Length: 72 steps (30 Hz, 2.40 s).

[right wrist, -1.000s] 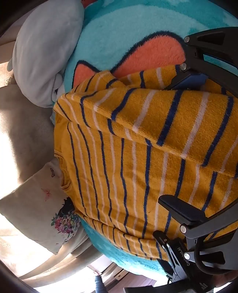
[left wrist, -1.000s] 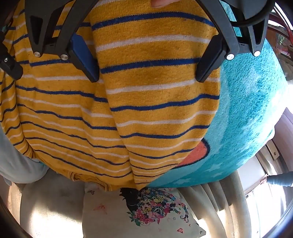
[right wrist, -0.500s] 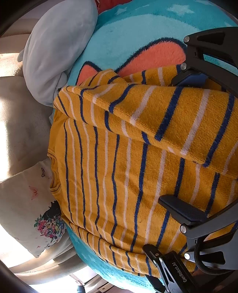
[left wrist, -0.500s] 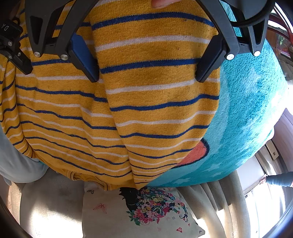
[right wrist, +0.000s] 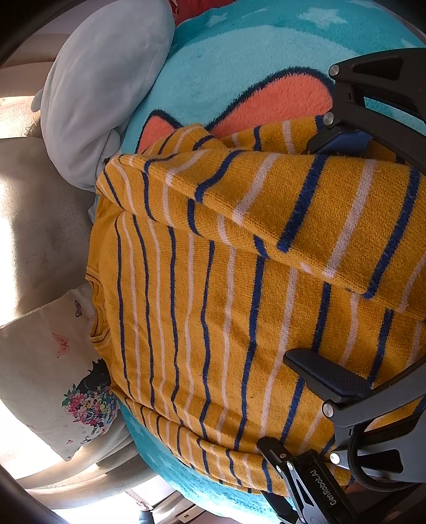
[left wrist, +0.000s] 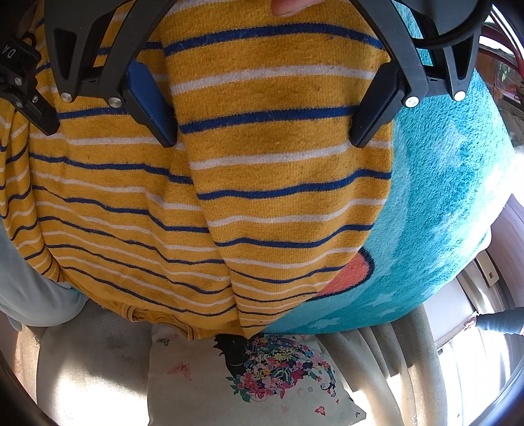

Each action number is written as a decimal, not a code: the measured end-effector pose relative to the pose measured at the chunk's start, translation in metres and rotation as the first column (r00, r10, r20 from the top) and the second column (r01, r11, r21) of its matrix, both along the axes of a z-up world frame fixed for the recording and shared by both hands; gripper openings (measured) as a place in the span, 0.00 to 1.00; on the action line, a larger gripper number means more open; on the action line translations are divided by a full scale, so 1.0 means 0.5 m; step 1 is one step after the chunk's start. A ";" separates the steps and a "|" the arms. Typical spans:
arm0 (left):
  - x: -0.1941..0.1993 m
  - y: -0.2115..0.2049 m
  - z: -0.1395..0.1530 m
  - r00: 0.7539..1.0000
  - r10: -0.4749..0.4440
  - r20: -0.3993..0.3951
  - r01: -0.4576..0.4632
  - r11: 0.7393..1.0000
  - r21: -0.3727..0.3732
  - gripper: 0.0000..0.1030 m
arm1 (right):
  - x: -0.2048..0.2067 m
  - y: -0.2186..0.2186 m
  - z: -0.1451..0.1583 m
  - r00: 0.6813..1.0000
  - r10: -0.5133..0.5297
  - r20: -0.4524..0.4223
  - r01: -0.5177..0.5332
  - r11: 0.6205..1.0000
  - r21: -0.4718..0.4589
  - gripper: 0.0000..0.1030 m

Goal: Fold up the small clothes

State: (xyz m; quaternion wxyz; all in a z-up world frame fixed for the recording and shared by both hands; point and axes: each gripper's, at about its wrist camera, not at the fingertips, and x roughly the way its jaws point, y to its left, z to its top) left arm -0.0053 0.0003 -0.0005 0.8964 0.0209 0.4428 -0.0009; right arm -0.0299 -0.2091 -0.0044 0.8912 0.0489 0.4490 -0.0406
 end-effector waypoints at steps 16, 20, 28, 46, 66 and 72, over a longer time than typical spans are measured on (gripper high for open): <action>0.011 0.017 -0.001 0.997 -0.039 -0.066 0.038 0.999 -0.017 1.00 | -0.003 0.000 -0.004 1.000 -0.003 0.001 0.003 1.000 0.001 1.00; 0.010 0.015 -0.002 0.996 -0.054 -0.078 0.053 0.999 -0.010 1.00 | -0.004 -0.001 -0.004 1.000 -0.003 0.002 0.003 1.000 0.000 1.00; 0.002 0.016 -0.004 0.997 -0.062 -0.051 0.061 0.998 -0.012 1.00 | 0.005 -0.001 -0.004 0.999 0.019 -0.028 -0.019 1.000 0.014 1.00; -0.010 0.009 -0.008 0.999 -0.042 -0.009 0.042 0.999 -0.011 1.00 | 0.013 -0.038 -0.001 0.997 0.065 -0.034 -0.057 0.981 0.186 1.00; -0.034 0.042 0.039 0.999 -0.009 0.040 0.014 0.993 -0.114 1.00 | -0.049 -0.075 0.056 0.992 0.020 0.127 -0.045 0.980 0.193 0.97; -0.062 0.038 0.097 0.990 -0.033 0.136 0.047 0.994 -0.101 1.00 | -0.096 -0.112 0.102 0.978 -0.033 0.208 0.000 0.988 0.155 0.97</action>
